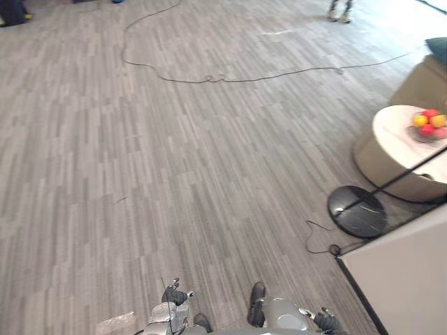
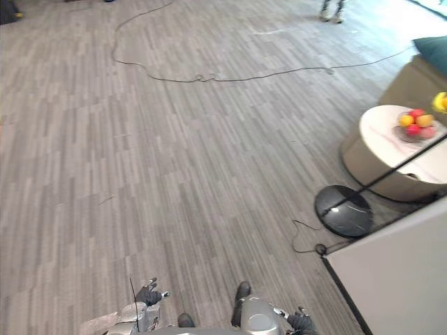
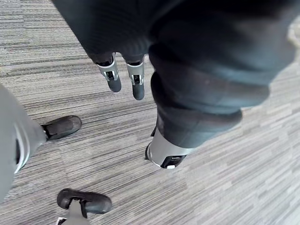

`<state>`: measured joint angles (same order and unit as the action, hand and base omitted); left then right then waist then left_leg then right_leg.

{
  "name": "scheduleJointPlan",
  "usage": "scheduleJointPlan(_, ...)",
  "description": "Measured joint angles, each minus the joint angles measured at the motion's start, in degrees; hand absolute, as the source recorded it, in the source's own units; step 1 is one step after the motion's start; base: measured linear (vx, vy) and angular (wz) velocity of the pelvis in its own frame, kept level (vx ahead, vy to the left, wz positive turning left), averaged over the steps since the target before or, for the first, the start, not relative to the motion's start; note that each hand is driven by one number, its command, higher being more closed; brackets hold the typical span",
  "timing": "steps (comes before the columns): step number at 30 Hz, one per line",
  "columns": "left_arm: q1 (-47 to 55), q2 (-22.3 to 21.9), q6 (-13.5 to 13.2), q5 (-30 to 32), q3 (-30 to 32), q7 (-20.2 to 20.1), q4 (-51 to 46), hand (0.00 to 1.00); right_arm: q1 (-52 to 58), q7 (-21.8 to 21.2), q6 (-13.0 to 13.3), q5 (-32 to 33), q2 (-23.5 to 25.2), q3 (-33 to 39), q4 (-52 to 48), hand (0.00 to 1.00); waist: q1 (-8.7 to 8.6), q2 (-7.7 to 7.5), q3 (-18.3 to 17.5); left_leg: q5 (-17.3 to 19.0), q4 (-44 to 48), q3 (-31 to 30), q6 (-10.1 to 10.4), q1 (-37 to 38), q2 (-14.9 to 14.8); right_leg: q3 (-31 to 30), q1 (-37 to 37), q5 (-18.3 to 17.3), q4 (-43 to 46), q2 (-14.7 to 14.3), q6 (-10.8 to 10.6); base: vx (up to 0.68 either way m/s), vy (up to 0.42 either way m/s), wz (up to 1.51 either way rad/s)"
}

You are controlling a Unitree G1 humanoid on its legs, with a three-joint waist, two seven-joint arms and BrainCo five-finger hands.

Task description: Organize washtable

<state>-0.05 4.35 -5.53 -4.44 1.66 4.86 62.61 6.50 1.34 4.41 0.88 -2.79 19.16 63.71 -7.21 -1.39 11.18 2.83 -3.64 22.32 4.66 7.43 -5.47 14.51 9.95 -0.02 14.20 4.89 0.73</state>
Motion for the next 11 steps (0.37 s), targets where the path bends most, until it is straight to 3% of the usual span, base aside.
scheduleJointPlan(2,0.7,0.0,0.0,0.3,0.1,0.0,0.2,0.00,2.4,0.1,-0.2,-0.5,0.3,0.0,-0.1,0.00,0.14,-0.30,0.0,0.2,1.0,-0.1,-0.3,0.2,-0.1,-9.6,0.1,-0.9,1.6,-0.6,-2.3,-0.07,0.035,0.11)
scheduleJointPlan(3,1.1,0.1,0.0,0.3,0.3,0.0,0.2,0.00,2.8,0.1,-0.5,-0.7,0.3,0.0,0.0,0.00,0.15,-0.31,-0.1,0.3,1.5,-0.2,-0.4,0.2,-0.1,-10.6,-0.3,-1.5,1.7,-0.3,-2.9,-0.03,-0.029,0.16)
scheduleJointPlan(5,1.9,0.4,0.0,0.4,2.2,0.1,0.2,0.00,3.1,0.1,-0.9,-0.9,0.1,0.2,0.1,0.00,0.23,-0.15,-0.5,0.4,2.3,-0.3,0.0,0.3,-0.5,-10.7,-1.4,-2.4,0.0,-0.7,-3.1,-0.03,-0.081,0.06)
scheduleJointPlan(8,4.1,0.0,0.1,0.5,4.3,0.1,0.3,0.00,3.1,0.9,-1.0,-0.8,-1.2,1.4,0.2,0.00,0.40,2.52,-2.0,-0.3,1.6,-0.3,1.0,-0.5,-2.5,-9.6,-2.9,-1.2,-5.3,-2.8,-3.2,0.01,-0.096,-0.03)
scheduleJointPlan(11,5.6,-0.8,0.1,0.3,7.0,0.1,0.4,0.00,3.5,0.8,-1.0,-0.8,-1.5,1.7,0.2,0.00,0.59,2.68,-2.7,-0.4,1.4,-1.3,1.3,-0.2,-3.6,-8.7,-5.1,-0.7,-8.2,-4.0,-3.3,0.04,-0.054,0.10)
